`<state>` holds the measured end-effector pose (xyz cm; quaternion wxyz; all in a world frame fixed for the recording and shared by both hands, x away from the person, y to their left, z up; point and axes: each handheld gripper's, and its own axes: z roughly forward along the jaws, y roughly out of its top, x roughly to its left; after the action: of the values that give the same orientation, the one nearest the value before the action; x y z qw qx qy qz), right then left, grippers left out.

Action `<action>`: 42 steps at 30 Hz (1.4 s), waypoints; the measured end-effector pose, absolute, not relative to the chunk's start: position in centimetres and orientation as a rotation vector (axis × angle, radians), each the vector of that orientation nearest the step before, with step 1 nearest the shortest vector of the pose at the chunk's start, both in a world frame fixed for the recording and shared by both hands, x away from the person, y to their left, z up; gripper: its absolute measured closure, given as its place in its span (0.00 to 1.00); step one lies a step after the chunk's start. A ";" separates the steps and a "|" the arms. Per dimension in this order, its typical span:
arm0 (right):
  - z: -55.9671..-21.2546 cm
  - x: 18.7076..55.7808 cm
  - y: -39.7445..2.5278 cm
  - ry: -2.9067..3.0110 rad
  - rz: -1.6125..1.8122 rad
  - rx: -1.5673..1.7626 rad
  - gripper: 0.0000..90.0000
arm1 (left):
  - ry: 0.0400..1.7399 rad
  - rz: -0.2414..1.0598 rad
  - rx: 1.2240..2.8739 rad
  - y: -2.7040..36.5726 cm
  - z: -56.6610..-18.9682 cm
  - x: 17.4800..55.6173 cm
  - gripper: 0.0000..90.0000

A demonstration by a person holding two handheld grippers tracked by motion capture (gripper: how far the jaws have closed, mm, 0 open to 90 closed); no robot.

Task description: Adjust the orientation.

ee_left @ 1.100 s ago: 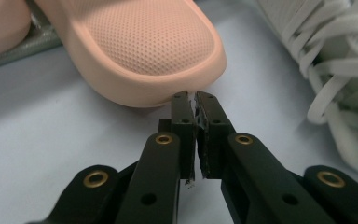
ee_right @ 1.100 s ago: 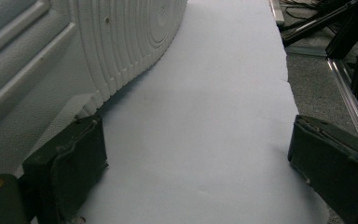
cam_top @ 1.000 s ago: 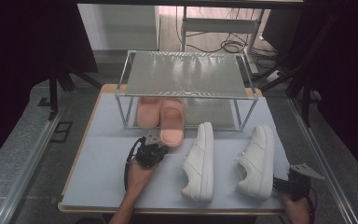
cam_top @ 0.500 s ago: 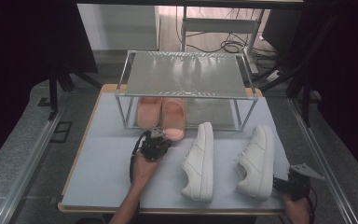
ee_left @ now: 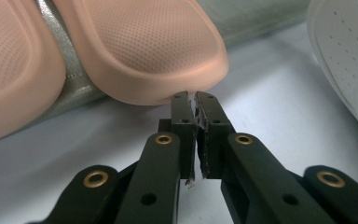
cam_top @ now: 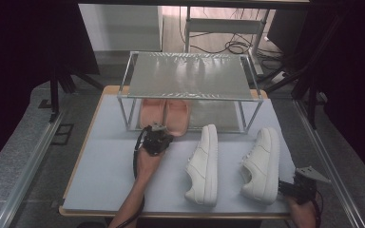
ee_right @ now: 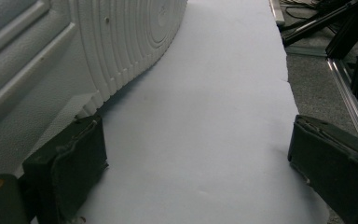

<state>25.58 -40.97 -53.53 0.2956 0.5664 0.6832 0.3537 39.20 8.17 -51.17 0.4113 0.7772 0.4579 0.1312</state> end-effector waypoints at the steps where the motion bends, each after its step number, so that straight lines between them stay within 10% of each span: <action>1: -53.5 25.6 -41.0 1.817 0.940 1.507 0.05 | 1.156 0.329 1.955 8.2 -51.2 39.4 0.96; 26: -53.5 25.6 -41.0 1.817 0.940 1.506 0.05 | 1.196 0.358 1.941 8.3 -51.1 40.9 0.92; 42: -53.5 25.6 -41.0 1.817 0.940 1.506 0.05 | 1.176 0.393 1.998 10.9 -49.9 36.9 0.59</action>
<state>25.56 -40.96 -53.52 0.2963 0.5662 0.6832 0.3534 36.93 10.89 -49.92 0.3849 0.7842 0.4616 0.1541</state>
